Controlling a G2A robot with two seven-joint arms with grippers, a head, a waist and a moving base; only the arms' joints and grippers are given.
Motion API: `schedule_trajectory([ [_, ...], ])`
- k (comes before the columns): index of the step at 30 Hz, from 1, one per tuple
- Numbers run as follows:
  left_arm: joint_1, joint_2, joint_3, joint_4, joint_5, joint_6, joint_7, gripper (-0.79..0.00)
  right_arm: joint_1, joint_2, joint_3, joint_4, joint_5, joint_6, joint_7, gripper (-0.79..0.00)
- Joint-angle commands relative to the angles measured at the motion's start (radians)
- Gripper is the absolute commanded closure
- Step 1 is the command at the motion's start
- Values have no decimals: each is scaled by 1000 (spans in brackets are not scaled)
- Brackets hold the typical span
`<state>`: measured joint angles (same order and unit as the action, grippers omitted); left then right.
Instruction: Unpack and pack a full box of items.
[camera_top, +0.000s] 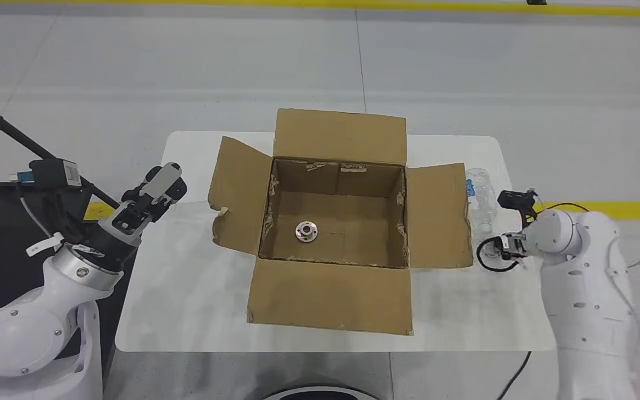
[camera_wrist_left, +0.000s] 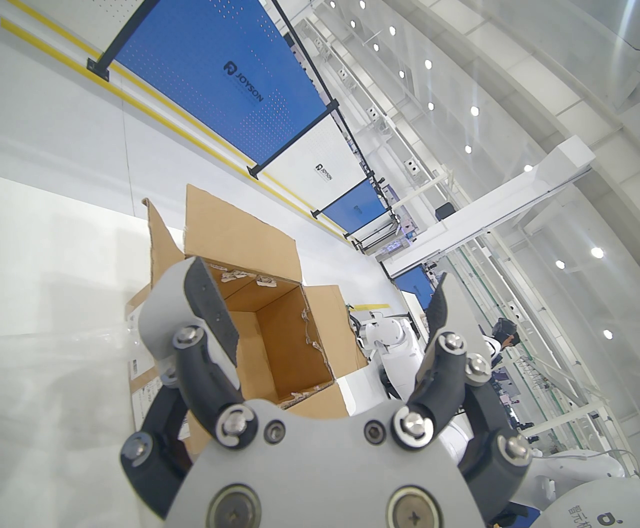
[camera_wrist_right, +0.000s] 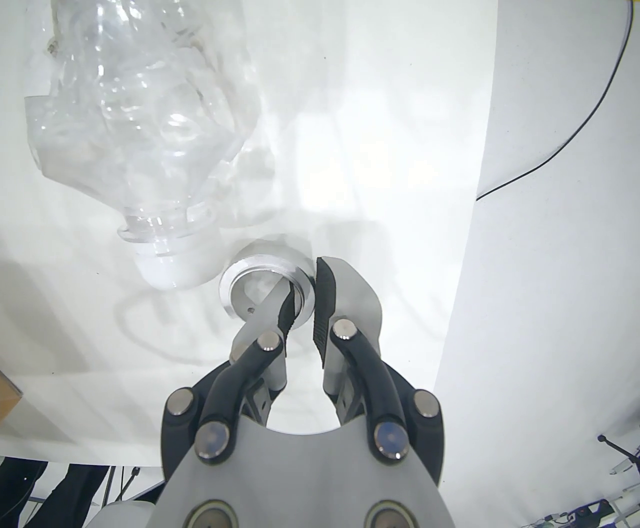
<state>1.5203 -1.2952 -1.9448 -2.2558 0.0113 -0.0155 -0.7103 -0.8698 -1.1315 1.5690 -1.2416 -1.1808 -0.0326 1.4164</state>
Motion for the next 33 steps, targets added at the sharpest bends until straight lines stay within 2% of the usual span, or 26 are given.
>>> schedule_trajectory([
  [1,0,0,0,0,0,0,0,-785,0,1,-2,3,0,2,-4,-206],
  [5,0,0,0,0,0,0,0,-785,-4,5,0,-10,2,6,-4,-219],
  [10,0,0,0,0,0,0,0,-785,-27,13,18,-112,-16,34,10,-302],
  [13,0,0,0,0,0,0,0,-785,-44,16,8,-250,-70,80,62,-382],
  [17,0,0,0,0,0,0,0,-785,-72,18,6,-470,-94,119,98,-409],
  [20,0,0,0,0,0,0,0,-785,-82,17,1,-616,-83,133,100,-536],
  [22,0,0,0,0,0,0,0,-785,-78,16,-6,-689,-76,140,88,-582],
  [28,0,0,0,0,0,0,0,-785,-29,8,-70,-825,-47,166,30,-690],
  [30,0,0,0,0,0,0,0,-785,-4,4,-113,-853,-30,157,8,-763],
  [33,10,1,3,6,1,-3,25,-785,42,-3,-194,-862,26,114,-18,-748],
])
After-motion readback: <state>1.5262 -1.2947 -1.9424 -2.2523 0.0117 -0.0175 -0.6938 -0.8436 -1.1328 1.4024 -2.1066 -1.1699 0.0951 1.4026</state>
